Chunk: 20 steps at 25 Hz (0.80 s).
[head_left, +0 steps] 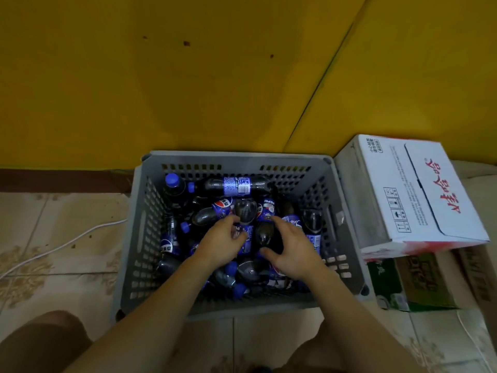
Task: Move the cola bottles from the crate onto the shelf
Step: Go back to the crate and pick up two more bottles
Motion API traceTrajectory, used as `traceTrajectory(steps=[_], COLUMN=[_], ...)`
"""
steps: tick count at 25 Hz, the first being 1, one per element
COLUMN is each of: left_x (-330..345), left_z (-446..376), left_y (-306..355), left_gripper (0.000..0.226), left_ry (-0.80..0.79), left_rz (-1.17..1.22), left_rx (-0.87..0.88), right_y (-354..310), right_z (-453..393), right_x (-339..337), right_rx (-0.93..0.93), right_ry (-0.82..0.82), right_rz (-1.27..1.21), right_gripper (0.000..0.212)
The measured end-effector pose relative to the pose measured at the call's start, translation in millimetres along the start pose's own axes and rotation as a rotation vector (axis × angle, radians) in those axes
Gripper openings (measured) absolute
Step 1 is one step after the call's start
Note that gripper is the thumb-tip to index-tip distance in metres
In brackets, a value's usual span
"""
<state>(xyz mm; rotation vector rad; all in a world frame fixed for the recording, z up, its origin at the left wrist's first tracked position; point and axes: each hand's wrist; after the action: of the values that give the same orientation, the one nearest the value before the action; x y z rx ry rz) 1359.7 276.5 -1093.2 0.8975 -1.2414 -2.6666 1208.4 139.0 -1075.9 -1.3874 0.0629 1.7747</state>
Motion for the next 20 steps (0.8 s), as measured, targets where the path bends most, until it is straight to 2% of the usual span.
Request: traceTrajectory(steps=[3, 6, 8, 11, 15, 20], left_x=[18.5, 29.0, 31.7, 32.1, 24.4, 13.3], left_z=[5.0, 8.8, 9.4, 9.2, 13.6, 14.4], left_y=[6.5, 8.7, 7.8, 3.4, 3.8, 36.3], left_gripper=[0.047, 0.066, 0.079, 0.071, 0.058, 0.073], left_ry=[-0.126, -0.396, -0.482, -0.443, -0.36, -0.209], left_rz=[-0.262, -0.559, -0.73, -0.733, -0.464, -0.427], left_rx=[0.063, 0.042, 0.051, 0.104, 0.159, 0.331], right_y=[21.3, 28.0, 32.0, 39.2, 38.3, 21.4], right_z=[-0.5, 0.4, 0.0, -1.5, 3.4, 6.7], right_x=[-5.6, 1.0, 9.3, 11.4, 3.9, -27.1], right_rx=[0.132, 0.289, 0.367, 0.426, 0.408, 0.37], right_ry=[0.077, -0.029, -0.083, -0.087, -0.005, 0.148], right_rz=[0.18, 0.257, 0.241, 0.169, 0.136, 0.073], right_gripper=[0.096, 0.104, 0.106, 0.101, 0.084, 0.066])
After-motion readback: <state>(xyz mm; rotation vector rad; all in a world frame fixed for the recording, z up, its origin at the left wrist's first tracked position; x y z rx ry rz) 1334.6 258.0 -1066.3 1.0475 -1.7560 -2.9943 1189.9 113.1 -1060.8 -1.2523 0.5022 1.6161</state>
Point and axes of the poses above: each hand's wrist, its own z-axis away from the middle knuckle, its own x-axis out of the palm, y = z × x, and after that the axes turned 2 degrees about y, right-handed
